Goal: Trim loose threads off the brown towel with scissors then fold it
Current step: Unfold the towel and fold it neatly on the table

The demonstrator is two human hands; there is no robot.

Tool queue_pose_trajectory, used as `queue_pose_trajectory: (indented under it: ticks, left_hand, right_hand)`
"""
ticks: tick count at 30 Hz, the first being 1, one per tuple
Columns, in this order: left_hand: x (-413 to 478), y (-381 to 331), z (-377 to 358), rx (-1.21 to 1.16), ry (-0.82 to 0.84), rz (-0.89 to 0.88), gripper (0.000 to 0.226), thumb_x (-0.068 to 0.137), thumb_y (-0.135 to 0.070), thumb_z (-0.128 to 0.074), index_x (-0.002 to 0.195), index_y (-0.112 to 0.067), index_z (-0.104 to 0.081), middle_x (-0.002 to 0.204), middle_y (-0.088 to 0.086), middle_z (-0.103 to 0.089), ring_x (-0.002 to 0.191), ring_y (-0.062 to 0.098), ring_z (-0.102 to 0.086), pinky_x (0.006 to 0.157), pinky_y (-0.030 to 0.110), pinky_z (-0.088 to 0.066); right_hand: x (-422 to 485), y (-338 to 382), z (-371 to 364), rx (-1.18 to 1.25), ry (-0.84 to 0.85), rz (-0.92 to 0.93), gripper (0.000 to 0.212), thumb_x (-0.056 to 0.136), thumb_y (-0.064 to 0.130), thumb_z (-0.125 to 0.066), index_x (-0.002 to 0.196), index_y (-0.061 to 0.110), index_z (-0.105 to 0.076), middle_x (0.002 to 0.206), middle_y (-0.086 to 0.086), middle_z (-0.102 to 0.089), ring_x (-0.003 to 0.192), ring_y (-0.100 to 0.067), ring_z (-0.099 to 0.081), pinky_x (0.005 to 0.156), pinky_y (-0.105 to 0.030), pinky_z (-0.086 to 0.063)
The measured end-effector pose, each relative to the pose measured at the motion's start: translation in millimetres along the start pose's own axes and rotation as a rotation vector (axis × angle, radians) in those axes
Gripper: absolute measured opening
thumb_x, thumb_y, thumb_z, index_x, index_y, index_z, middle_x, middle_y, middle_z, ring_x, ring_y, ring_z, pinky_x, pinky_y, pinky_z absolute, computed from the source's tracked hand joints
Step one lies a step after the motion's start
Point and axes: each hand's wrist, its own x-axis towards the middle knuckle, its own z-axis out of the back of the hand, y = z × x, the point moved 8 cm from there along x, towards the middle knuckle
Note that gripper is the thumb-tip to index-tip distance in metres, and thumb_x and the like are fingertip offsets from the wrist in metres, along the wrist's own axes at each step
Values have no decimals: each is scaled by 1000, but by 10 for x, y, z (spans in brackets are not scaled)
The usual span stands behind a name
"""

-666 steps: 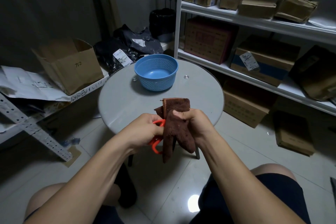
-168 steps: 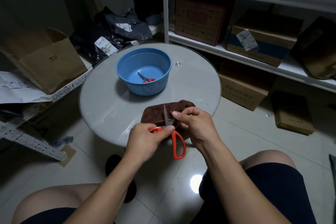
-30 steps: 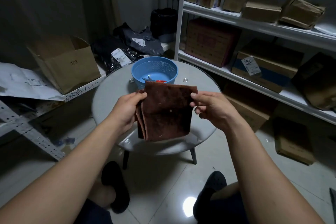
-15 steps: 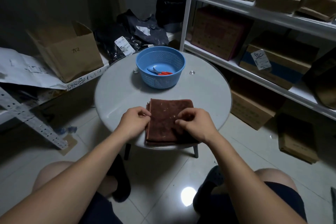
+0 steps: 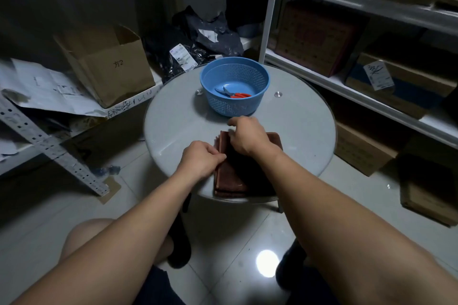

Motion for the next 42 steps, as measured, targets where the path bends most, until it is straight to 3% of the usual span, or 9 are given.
queue_pose_trajectory:
  ticks: [4, 9, 15, 19, 22, 27, 31, 36, 42]
  left_hand:
    - [-140, 119, -44, 74, 52, 73, 25, 68, -37, -85, 60, -19, -70, 74, 0, -75, 76, 19, -69, 72, 28, -52]
    - [-339, 184, -134, 76, 88, 46, 22, 70, -31, -85, 65, -17, -69, 60, -5, -65, 59, 15, -60, 57, 23, -43]
    - [-537, 337, -152, -73, 115, 72, 24, 73, -32, -80, 66, -20, -61, 53, -1, -64, 47, 17, -54, 55, 24, -40]
    - [-654, 351, -152, -105, 157, 93, 21, 78, -20, -74, 65, -17, -58, 54, 4, -67, 32, 4, -44, 38, 15, -30]
    - [-671, 360, -139, -39, 160, 81, 26, 73, -21, -78, 57, -18, -57, 48, -3, -59, 43, 9, -50, 46, 17, -34]
    - [-637, 484, -182, -113, 102, 62, 24, 78, -24, -80, 66, -17, -60, 58, 3, -65, 56, 22, -59, 58, 27, -44]
    - [-639, 516, -204, -170, 90, 53, 21, 82, -25, -78, 70, -15, -64, 60, 2, -62, 53, 20, -56, 58, 26, -42]
    - [-640, 509, -221, -132, 133, 72, 23, 79, -27, -79, 71, -8, -68, 57, -2, -60, 49, 15, -47, 54, 23, -36]
    - [-613, 507, -215, -78, 133, 58, 31, 76, -29, -80, 57, -18, -59, 46, -9, -52, 44, 14, -44, 52, 23, -34]
  right_hand:
    - [243, -27, -100, -111, 87, 21, 39, 88, 25, -61, 124, 29, -72, 128, -5, -73, 123, -33, -60, 102, -38, -47]
    - [275, -97, -100, 69, 106, 27, 9, 83, 26, -73, 89, 31, -78, 105, 3, -80, 105, -24, -69, 99, -37, -52]
    - [214, 18, -102, 138, 189, 141, 5, 85, 37, -68, 81, 35, -70, 96, 5, -78, 98, -22, -70, 98, -41, -54]
    - [123, 111, -252, 12, 235, 167, 9, 85, 40, -70, 79, 34, -69, 74, 16, -63, 91, -21, -64, 94, -42, -53]
    - [83, 157, -241, -42, 207, 162, 7, 86, 34, -73, 79, 32, -71, 79, 14, -63, 99, -23, -64, 92, -39, -50]
    - [48, 174, -228, -92, 170, 147, 17, 91, 33, -63, 101, 26, -74, 111, -1, -74, 115, -30, -60, 96, -41, -42]
    - [23, 148, -232, -32, 218, 163, 25, 82, 46, -73, 103, 32, -76, 108, 6, -74, 112, -24, -63, 101, -43, -46]
    - [16, 181, -209, -77, 195, 171, 22, 79, 34, -71, 100, 34, -79, 107, 2, -75, 116, -28, -57, 98, -42, -37]
    - [-30, 234, -210, -156, 234, 220, 21, 76, 29, -69, 96, 32, -75, 102, 0, -73, 114, -31, -53, 99, -46, -35]
